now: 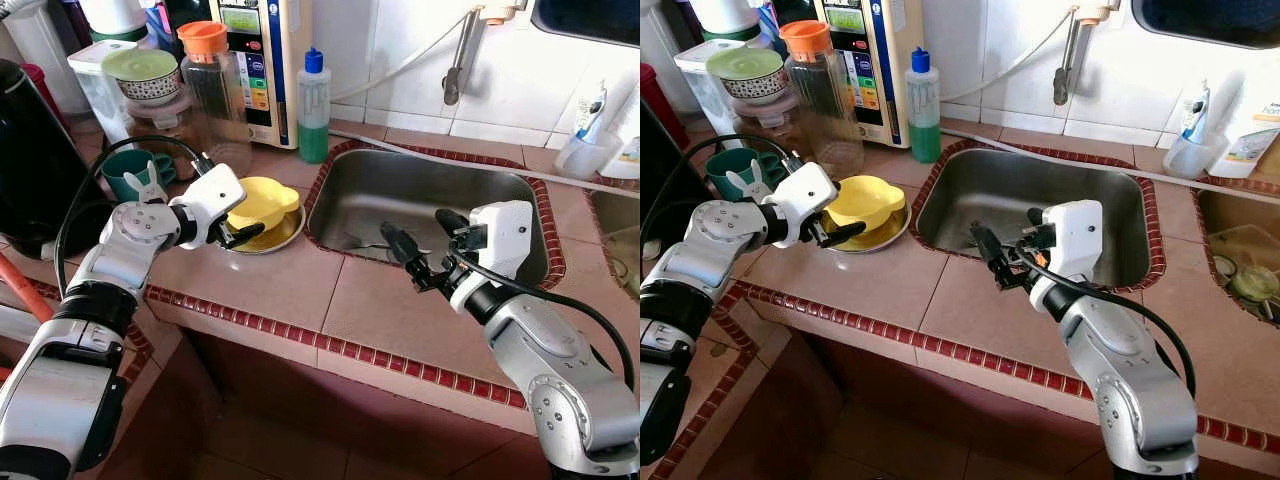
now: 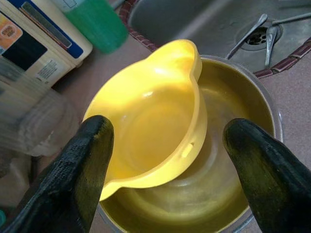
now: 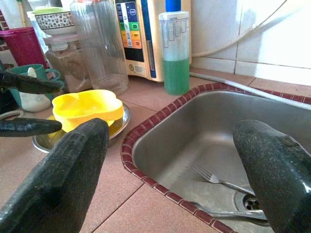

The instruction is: Kitchen organization

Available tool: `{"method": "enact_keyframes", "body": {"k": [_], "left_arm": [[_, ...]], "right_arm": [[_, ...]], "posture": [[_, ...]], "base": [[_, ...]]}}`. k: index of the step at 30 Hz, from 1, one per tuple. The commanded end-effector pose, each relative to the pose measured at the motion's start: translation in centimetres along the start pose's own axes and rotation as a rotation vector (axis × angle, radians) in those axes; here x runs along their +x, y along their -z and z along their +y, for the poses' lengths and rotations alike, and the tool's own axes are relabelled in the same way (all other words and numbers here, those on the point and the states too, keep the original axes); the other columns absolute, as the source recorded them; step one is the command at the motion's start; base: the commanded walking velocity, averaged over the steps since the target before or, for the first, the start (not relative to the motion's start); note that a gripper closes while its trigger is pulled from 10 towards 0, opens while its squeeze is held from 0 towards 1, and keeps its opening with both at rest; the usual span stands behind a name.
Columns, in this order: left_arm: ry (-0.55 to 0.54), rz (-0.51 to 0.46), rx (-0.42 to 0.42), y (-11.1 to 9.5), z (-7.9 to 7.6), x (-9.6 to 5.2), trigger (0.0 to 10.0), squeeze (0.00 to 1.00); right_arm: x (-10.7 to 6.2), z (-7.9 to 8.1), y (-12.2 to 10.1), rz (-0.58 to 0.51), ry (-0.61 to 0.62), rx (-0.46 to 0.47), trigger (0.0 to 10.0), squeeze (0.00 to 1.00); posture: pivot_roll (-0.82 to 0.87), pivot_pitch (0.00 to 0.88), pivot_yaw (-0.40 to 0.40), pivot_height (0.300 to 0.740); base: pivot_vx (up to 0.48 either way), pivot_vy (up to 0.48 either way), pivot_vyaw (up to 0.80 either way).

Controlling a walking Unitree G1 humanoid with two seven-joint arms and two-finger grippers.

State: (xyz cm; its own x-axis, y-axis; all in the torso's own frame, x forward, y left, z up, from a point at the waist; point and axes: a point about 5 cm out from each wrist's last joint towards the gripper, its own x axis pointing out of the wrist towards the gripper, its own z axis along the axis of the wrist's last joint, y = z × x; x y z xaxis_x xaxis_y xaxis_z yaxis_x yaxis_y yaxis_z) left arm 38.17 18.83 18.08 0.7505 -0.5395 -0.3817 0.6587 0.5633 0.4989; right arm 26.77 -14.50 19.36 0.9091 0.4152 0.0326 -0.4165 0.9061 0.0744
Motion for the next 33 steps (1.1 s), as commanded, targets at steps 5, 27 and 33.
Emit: {"method": "enact_keyframes", "body": {"k": [5,27,33], "left_arm": [[0.010,0.027,-0.052,0.8,0.4,-0.1,10.0,0.00],[-0.049,0.027,-0.082,0.8,0.7,0.7,0.0,0.00],[-0.043,0.031,-0.087,1.0,0.6,0.6,0.0,0.00]], "right_arm": [[0.1,-0.1,-0.4,-0.015,-0.007,-0.008,10.0,0.95],[-0.2,-0.1,-0.6,-0.017,0.002,-0.013,10.0,0.95],[-0.1,-0.1,-0.6,-0.016,0.003,-0.014,10.0,0.94]], "posture": [[-0.01,0.000,0.035,0.740],[-0.03,0.001,0.037,0.740],[-0.02,0.002,0.039,0.740]], "base": [[0.000,0.000,0.00],[0.000,0.000,0.00],[0.000,0.000,0.00]]}}
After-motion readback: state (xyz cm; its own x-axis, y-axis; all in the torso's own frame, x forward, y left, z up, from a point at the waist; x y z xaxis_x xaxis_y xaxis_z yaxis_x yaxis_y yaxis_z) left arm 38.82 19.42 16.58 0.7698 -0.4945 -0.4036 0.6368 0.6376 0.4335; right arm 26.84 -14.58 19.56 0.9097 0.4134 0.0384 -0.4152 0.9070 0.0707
